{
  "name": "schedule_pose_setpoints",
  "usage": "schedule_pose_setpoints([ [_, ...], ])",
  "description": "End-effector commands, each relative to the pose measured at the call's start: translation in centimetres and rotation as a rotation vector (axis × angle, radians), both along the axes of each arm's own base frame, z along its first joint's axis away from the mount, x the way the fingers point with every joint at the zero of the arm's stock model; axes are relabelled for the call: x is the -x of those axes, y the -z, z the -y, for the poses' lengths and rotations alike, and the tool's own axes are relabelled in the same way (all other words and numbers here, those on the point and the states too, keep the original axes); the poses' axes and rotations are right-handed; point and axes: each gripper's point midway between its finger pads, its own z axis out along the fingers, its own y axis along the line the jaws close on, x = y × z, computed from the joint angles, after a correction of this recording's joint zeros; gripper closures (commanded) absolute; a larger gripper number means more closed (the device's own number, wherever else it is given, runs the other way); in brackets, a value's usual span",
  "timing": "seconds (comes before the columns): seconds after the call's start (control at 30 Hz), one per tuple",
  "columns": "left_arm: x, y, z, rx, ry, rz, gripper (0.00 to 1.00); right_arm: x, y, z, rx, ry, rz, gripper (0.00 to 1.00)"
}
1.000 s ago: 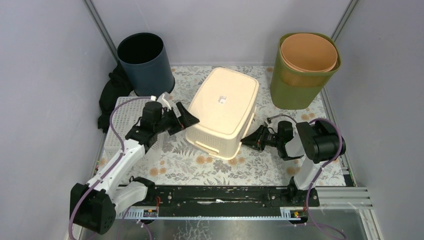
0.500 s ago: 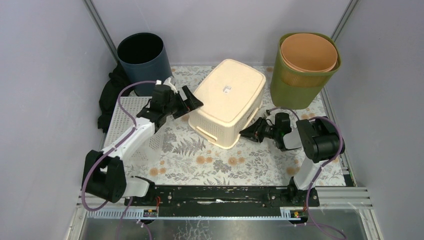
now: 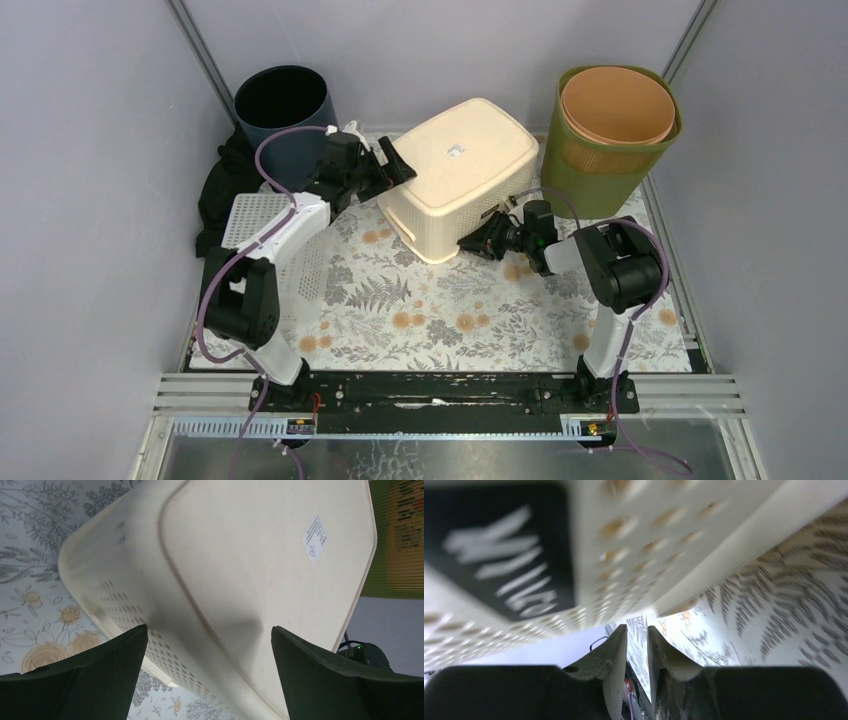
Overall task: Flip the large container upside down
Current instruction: Move the container to the center of the board.
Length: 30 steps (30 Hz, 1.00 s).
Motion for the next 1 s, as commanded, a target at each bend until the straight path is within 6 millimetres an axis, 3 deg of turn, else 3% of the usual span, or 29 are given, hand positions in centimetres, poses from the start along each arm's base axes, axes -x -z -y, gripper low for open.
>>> schedule_pose_setpoints([
  [0.0,-2.1,-2.3,1.4,0.031,0.035,0.068,0.00,-2.1,-2.3,-1.9,-0.022,-0.011,0.072,0.71],
  [0.1,-2.4,-3.3,1.1,0.040,0.013,0.115,0.00,-3.3,-2.4,-2.6,-0.029,-0.004,0.075,0.71],
  [0.33,-3.7,-3.4,0.7,0.021,-0.007,0.128,0.00,-6.1,-2.5,-4.0,-0.048,0.016,0.072,0.71],
  [0.43,-3.5,-4.7,0.1,0.006,-0.035,0.164,0.00,-6.9,-2.6,-4.6,-0.059,0.018,0.071,0.71],
  [0.57,-1.6,-6.8,-1.6,-0.020,-0.087,0.218,0.00,-6.9,-2.2,-5.4,-0.043,0.005,0.078,0.70],
  [0.73,1.4,-6.0,-3.3,-0.007,-0.147,0.218,0.00,-7.4,-1.7,-6.8,-0.053,-0.014,0.079,0.68],
  [0.97,5.7,-4.0,-4.1,0.017,-0.165,0.183,0.00,-8.9,-2.7,-9.4,-0.063,-0.031,0.107,0.65],
])
